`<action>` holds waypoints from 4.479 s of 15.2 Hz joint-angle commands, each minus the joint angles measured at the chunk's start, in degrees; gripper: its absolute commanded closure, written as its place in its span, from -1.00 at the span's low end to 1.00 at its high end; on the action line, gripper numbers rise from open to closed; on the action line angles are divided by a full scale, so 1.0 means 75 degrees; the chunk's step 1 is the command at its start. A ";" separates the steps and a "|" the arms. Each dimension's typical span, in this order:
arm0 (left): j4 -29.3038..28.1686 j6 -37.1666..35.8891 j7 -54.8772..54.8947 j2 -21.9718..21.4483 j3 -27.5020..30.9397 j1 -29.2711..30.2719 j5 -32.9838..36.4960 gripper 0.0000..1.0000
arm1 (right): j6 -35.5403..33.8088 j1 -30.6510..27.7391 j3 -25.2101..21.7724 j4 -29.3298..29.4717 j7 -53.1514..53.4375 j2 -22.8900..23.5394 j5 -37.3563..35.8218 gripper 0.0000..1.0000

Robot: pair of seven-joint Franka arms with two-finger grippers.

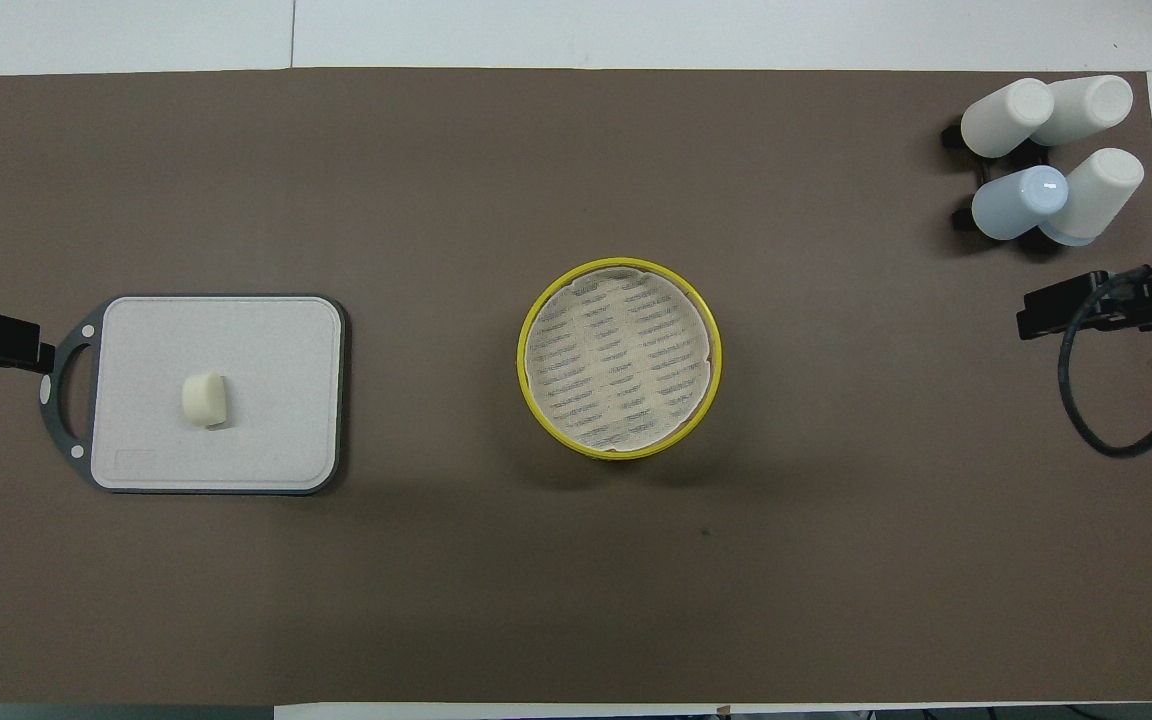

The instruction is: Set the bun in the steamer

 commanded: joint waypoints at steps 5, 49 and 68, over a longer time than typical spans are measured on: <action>-0.1058 0.0862 -0.0017 -0.0511 -0.0001 0.0029 -0.0067 -1.00 | -0.0037 0.2731 0.0080 0.2302 0.3014 0.2345 0.0336 -1.00; -0.0161 0.0924 -0.2052 0.0834 -0.0702 -0.0006 -0.0548 0.47 | 0.2193 0.3921 0.0056 0.1462 0.3491 0.3522 -0.0191 1.00; -0.1239 0.6208 -0.6521 0.3658 -0.1231 -0.4318 0.0319 0.38 | 0.0572 0.1586 -0.0014 0.1205 -0.0381 0.2995 -0.0320 1.00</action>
